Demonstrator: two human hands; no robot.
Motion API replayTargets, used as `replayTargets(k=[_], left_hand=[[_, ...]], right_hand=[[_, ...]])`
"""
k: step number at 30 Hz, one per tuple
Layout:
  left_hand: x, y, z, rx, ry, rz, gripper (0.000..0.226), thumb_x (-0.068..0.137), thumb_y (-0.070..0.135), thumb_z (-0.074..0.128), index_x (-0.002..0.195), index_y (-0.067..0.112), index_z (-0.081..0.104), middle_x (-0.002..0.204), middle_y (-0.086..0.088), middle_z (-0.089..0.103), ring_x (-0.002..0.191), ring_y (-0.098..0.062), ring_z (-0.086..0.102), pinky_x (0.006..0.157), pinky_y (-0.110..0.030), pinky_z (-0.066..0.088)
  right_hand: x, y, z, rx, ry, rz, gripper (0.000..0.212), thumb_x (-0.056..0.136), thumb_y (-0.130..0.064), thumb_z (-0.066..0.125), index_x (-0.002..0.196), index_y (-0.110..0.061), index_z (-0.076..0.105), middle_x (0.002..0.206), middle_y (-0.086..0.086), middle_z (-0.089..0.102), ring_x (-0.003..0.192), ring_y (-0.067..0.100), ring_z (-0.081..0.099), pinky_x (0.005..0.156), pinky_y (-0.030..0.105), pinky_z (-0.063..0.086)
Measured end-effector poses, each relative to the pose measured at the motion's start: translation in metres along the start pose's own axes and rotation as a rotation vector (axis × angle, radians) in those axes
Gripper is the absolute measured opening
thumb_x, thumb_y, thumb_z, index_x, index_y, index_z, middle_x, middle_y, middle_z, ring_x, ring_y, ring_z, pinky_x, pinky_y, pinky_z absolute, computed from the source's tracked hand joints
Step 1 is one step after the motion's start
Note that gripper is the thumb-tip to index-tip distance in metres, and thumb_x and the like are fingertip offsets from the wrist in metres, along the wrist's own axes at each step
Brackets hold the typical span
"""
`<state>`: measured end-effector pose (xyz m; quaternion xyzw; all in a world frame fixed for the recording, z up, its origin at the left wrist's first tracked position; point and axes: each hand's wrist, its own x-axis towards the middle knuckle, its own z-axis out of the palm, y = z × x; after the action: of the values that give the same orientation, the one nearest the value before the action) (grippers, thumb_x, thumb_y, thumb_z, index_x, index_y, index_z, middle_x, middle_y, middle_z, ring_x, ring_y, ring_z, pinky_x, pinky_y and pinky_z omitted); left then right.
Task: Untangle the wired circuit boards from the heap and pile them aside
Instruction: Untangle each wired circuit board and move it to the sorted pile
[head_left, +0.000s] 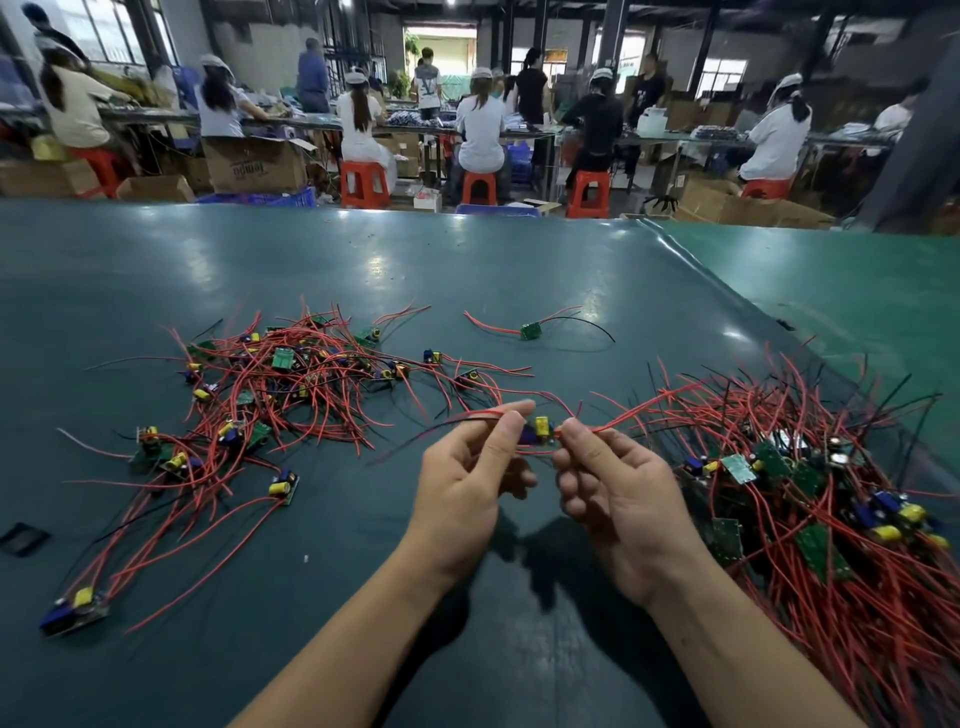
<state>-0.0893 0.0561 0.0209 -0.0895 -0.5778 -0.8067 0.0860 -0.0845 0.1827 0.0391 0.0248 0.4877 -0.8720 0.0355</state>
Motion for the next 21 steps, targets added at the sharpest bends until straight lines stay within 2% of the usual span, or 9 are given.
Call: replayTargets(k=[2,4,5,7,10,13,16,18,21], left_hand=[[0.0,0.001,-0.003,0.001,-0.016,0.006,0.028,0.083,0.027,0.058,0.105,0.015,0.07,0.087,-0.004,0.073,0.068,-0.015,0.066,0.061,-0.022,0.052],[0.002,0.004,-0.003,-0.007,-0.02,-0.015,0.026,0.086,0.023,0.055,0.105,0.011,0.069,0.089,-0.008,0.074,0.074,-0.017,0.068,0.066,-0.023,0.055],[0.003,0.006,-0.003,-0.048,-0.002,-0.044,0.025,0.088,0.021,0.054,0.105,0.01,0.068,0.085,-0.009,0.074,0.071,-0.016,0.067,0.064,-0.022,0.055],[0.006,0.011,-0.004,-0.179,0.047,-0.108,0.019,0.093,0.015,0.049,0.105,0.007,0.062,0.076,-0.01,0.073,0.058,-0.014,0.063,0.055,-0.019,0.051],[0.01,0.016,-0.008,-0.268,0.077,-0.173,0.014,0.097,0.015,0.048,0.086,0.008,0.053,0.067,-0.01,0.068,0.046,-0.012,0.053,0.047,-0.019,0.044],[0.007,0.013,-0.008,-0.105,0.025,-0.247,0.021,0.101,0.02,0.045,0.083,0.009,0.044,0.052,-0.007,0.053,0.036,-0.011,0.039,0.038,-0.018,0.033],[0.0,0.007,-0.007,0.117,-0.133,-0.279,0.016,0.1,0.02,0.046,0.107,0.006,0.042,0.045,-0.003,0.048,0.032,-0.009,0.036,0.036,-0.016,0.03],[-0.003,0.006,-0.008,0.161,-0.264,-0.31,0.027,0.099,0.02,0.046,0.123,0.009,0.04,0.046,-0.002,0.051,0.033,-0.008,0.042,0.037,-0.016,0.032],[-0.004,0.01,-0.011,0.154,-0.339,-0.378,0.047,0.089,0.036,0.051,0.132,0.018,0.042,0.055,-0.008,0.045,0.033,-0.009,0.042,0.036,-0.016,0.031]], right_hand=[[0.0,0.005,-0.001,-0.091,0.001,-0.048,0.014,0.071,-0.018,0.074,0.076,-0.01,0.064,0.061,0.006,0.063,0.042,0.01,0.051,0.035,0.017,0.038],[-0.002,0.006,-0.005,-0.314,-0.043,-0.194,0.008,0.078,-0.013,0.074,0.079,-0.009,0.067,0.063,0.005,0.066,0.045,0.014,0.054,0.037,0.02,0.04],[-0.003,0.005,-0.005,-0.438,-0.081,-0.282,0.005,0.08,-0.009,0.074,0.08,-0.011,0.07,0.065,0.003,0.068,0.047,0.013,0.055,0.039,0.02,0.041],[-0.004,0.002,-0.008,-0.634,-0.163,-0.409,0.014,0.08,-0.004,0.076,0.083,-0.018,0.076,0.072,-0.003,0.071,0.051,0.008,0.058,0.043,0.015,0.042],[-0.002,0.001,-0.012,-0.82,-0.161,-0.428,0.028,0.083,0.0,0.073,0.087,-0.028,0.075,0.075,-0.01,0.07,0.055,0.007,0.059,0.047,0.011,0.042],[-0.001,0.0,-0.01,-0.705,-0.029,-0.289,0.003,0.09,-0.02,0.068,0.088,-0.021,0.07,0.071,0.0,0.068,0.05,0.009,0.055,0.042,0.016,0.04],[-0.005,-0.002,-0.006,-0.531,-0.124,0.006,0.032,0.087,-0.047,0.058,0.083,-0.019,0.073,0.062,0.003,0.062,0.037,0.011,0.044,0.034,0.016,0.029],[-0.008,-0.003,-0.004,-0.517,-0.222,0.153,0.041,0.087,-0.052,0.055,0.072,-0.017,0.071,0.057,0.006,0.06,0.035,0.01,0.038,0.036,0.013,0.023],[-0.008,-0.005,-0.008,-0.48,-0.249,0.18,0.037,0.075,-0.05,0.066,0.068,-0.014,0.066,0.05,0.004,0.042,0.037,0.009,0.026,0.039,0.014,0.019]])
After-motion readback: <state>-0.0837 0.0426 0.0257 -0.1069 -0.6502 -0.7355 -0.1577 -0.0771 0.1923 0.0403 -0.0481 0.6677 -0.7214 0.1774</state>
